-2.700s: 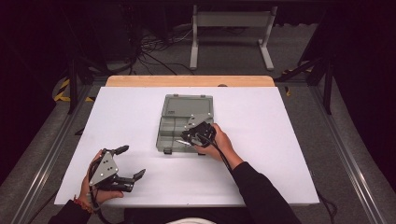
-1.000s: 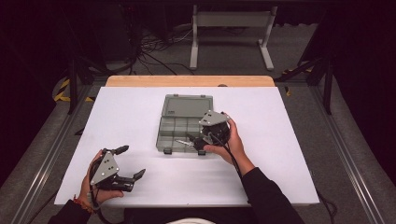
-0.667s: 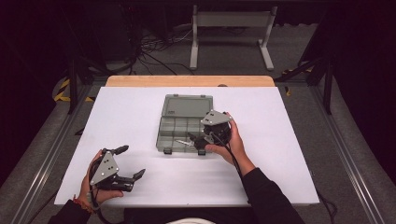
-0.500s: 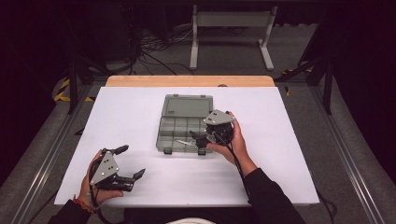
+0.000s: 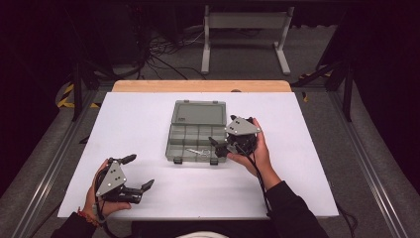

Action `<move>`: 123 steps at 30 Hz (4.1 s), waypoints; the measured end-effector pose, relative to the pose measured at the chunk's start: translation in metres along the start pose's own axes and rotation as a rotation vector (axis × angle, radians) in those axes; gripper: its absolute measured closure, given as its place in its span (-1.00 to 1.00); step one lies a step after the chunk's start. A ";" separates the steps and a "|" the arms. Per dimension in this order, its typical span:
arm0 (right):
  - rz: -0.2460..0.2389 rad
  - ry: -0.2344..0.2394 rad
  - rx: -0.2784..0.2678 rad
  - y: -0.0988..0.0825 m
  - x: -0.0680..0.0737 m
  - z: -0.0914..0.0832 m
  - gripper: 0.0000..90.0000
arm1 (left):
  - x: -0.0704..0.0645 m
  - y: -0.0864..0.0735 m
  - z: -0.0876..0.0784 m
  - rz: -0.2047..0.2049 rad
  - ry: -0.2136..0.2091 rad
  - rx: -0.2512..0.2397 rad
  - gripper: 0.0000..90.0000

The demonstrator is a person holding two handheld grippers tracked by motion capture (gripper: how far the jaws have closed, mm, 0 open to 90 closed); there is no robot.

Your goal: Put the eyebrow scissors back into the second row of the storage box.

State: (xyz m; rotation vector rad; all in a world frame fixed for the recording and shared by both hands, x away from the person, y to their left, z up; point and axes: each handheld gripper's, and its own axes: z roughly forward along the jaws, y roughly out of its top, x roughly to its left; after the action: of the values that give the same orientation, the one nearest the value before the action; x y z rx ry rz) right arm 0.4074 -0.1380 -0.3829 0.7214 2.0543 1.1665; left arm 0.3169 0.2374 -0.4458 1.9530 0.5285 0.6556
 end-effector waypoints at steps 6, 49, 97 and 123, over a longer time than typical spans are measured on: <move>0.010 -0.014 -0.012 -0.001 -0.004 -0.009 -0.92 | 0.000 0.000 0.001 -0.008 -0.001 0.002 -0.89; -0.022 -0.087 -0.006 -0.032 -0.018 -0.063 -0.92 | -0.001 -0.001 0.002 0.003 0.023 0.008 -0.92; -0.022 -0.146 0.085 -0.128 -0.024 -0.115 -0.92 | 0.003 -0.001 0.013 0.005 0.024 0.038 -0.91; 0.031 -0.126 0.050 -0.126 -0.019 -0.114 -0.91 | 0.003 -0.001 0.007 0.011 0.041 0.029 -0.91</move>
State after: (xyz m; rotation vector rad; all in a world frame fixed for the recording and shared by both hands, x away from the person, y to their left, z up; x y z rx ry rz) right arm 0.3147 -0.2674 -0.4452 0.8328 1.9799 1.0625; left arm 0.3237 0.2353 -0.4491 1.9739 0.5559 0.6997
